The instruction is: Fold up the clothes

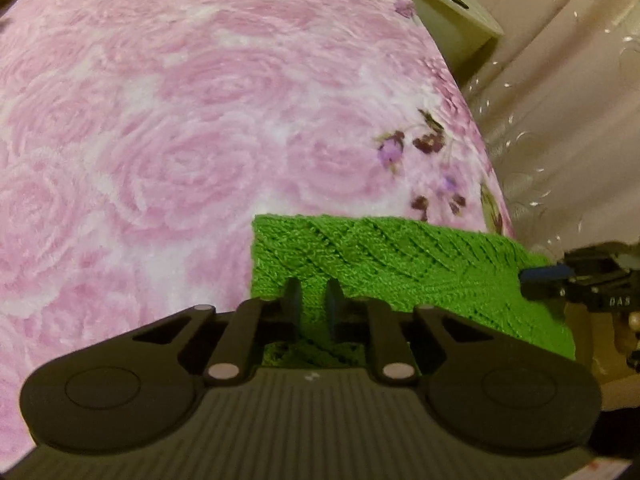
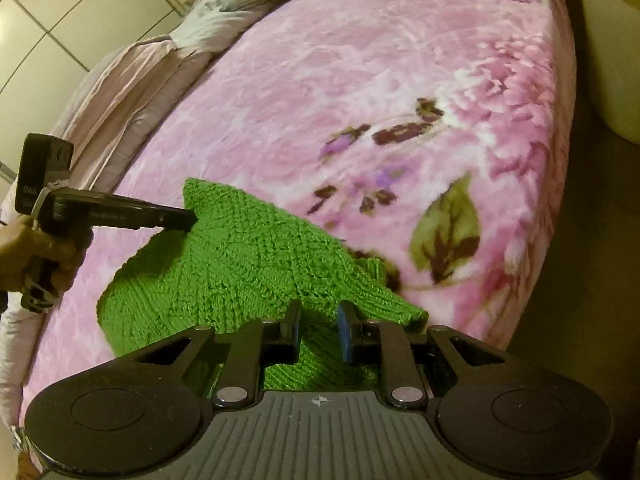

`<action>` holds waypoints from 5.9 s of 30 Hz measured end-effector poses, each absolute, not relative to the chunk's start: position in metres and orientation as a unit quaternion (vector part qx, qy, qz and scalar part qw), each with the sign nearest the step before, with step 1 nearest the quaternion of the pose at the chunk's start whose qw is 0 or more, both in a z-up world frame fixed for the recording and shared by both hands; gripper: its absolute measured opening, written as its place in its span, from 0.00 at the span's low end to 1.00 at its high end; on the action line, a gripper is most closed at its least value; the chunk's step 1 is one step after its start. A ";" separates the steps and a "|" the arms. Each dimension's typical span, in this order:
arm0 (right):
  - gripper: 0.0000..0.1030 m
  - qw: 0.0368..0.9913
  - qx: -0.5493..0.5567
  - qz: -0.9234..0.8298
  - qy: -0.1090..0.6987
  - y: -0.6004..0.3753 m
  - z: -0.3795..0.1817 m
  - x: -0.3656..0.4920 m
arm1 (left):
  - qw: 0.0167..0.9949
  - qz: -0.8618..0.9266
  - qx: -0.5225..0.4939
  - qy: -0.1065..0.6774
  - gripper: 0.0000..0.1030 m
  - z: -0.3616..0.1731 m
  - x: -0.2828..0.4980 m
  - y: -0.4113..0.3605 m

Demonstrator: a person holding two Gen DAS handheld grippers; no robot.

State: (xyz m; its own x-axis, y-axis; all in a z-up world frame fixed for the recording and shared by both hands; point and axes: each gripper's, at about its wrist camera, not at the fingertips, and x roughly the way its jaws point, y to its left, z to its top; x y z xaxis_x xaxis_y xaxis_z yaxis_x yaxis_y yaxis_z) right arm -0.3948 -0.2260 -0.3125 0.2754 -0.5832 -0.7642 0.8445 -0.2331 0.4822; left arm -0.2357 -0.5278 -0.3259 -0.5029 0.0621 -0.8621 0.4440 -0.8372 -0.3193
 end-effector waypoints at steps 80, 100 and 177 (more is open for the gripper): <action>0.42 0.673 0.104 -0.468 0.563 -0.209 -0.310 -0.243 | -0.062 -0.782 0.555 -0.275 0.37 -0.287 -0.214 -0.374; 0.30 0.704 0.189 -0.361 0.583 -0.246 -0.124 -0.276 | -0.075 -0.773 0.609 -0.162 0.36 -0.134 -0.225 -0.380; 0.29 0.727 0.012 -0.381 0.572 -0.682 0.169 -0.862 | 0.075 -0.828 0.518 -0.199 0.35 0.105 -0.850 -0.726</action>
State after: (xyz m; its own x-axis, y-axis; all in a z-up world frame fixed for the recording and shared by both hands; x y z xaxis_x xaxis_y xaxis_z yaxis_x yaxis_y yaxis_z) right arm -0.8625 -0.6817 0.1689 0.0561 -0.5397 -0.8400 0.5680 0.7091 -0.4177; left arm -0.8504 -0.7260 0.1053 -0.4519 -0.3300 -0.8288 -0.0821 -0.9097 0.4070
